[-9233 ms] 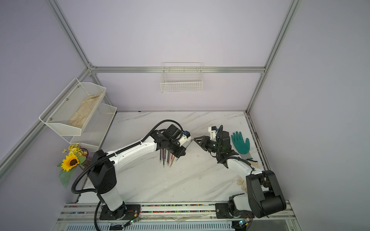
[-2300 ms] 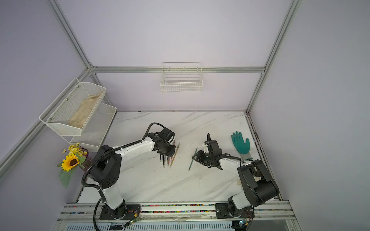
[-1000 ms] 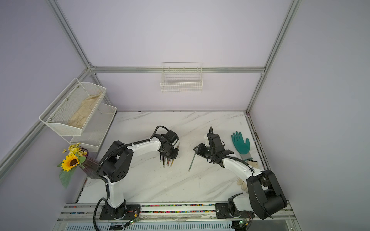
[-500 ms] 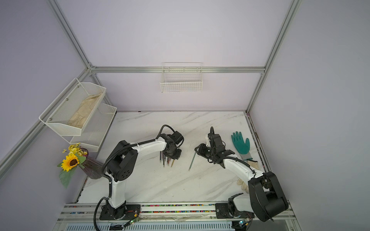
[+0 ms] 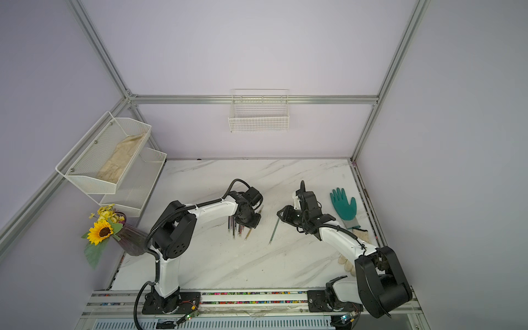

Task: Remove the protective cover of the pencils
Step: Pick up the pencil from the center of the board.

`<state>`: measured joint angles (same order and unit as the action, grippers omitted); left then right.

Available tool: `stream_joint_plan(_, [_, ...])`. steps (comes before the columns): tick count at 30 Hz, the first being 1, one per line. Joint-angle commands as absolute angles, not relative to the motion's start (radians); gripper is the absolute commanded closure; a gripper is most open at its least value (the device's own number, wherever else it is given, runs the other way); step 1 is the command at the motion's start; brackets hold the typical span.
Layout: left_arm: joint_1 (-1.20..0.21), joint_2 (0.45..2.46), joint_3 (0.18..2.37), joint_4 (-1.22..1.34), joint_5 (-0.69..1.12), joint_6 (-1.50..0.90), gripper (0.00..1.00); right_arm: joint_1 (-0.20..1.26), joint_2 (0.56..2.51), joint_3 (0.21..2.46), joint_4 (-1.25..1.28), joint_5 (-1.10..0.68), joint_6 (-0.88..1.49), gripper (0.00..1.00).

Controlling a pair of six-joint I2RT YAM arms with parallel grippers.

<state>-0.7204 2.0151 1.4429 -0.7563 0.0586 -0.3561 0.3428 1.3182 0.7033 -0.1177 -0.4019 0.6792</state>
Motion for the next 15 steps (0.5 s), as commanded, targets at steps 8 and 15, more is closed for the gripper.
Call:
stream_joint_plan(8, [-0.770, 1.871, 1.494, -0.722, 0.198, -0.405, 1.00, 0.340, 1.365, 0.734, -0.059, -0.477, 0.676, 0.63])
stream_joint_plan(15, [-0.803, 1.854, 1.493, -0.718, 0.220, -0.410, 0.99, 0.340, 1.396, 0.721, 0.017, -0.553, 0.706, 0.62])
